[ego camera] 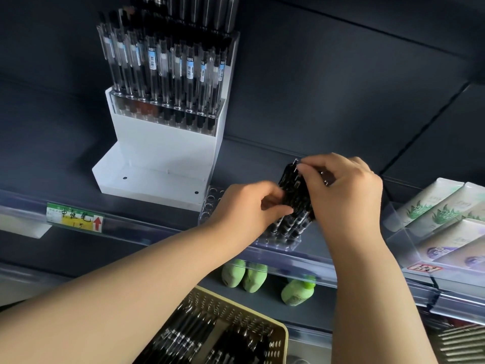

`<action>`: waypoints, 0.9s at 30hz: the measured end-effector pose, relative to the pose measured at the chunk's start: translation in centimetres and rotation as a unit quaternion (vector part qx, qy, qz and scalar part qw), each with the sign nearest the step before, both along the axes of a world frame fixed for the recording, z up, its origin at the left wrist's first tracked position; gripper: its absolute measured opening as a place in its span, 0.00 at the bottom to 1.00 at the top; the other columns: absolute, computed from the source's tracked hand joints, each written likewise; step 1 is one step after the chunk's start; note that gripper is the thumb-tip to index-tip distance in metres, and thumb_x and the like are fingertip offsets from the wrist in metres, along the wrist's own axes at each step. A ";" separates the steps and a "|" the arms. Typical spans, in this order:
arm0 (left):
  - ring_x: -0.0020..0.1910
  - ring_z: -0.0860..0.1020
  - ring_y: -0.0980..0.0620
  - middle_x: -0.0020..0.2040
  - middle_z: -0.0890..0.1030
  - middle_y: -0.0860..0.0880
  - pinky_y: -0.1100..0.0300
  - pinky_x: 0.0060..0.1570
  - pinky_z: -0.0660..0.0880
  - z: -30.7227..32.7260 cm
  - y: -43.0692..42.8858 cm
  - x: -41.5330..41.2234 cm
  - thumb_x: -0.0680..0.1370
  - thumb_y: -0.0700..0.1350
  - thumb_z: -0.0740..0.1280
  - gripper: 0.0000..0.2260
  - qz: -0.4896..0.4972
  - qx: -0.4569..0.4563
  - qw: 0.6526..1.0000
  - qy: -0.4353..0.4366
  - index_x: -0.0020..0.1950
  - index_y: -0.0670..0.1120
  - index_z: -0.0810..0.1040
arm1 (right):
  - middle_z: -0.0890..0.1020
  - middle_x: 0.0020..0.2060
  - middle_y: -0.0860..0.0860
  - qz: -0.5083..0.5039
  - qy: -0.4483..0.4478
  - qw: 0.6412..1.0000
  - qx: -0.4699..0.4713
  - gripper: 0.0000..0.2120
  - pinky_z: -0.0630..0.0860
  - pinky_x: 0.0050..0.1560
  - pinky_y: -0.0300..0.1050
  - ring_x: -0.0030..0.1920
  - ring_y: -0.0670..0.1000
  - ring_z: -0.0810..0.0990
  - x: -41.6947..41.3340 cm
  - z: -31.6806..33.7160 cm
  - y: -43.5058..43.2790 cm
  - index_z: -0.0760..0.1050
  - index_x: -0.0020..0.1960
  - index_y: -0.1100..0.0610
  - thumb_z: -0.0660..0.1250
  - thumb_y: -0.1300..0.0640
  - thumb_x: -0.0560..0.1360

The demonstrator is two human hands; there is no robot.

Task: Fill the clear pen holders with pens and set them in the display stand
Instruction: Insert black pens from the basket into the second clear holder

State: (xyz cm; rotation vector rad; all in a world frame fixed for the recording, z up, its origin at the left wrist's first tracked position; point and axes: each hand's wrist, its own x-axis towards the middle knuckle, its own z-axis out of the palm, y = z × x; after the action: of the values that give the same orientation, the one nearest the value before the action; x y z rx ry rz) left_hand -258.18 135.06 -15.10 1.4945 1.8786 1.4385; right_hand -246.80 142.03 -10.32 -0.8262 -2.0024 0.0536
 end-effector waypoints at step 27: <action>0.36 0.71 0.55 0.37 0.77 0.50 0.70 0.37 0.68 -1.3 -1.8 -1.9 0.69 0.34 0.64 0.08 -0.027 -0.063 0.997 0.041 0.42 0.43 0.81 | 0.82 0.35 0.50 0.153 -0.147 0.977 -0.020 0.05 0.77 0.37 0.48 0.38 0.55 0.78 0.0 -1.8 -7.3 0.82 0.41 0.57 0.68 0.61 0.68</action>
State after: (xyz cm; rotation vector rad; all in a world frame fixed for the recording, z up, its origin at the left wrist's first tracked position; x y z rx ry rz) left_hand -260.07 133.22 -16.37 1.5521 1.9225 1.2292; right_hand -246.81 134.73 -12.07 -0.5694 -2.4037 0.1569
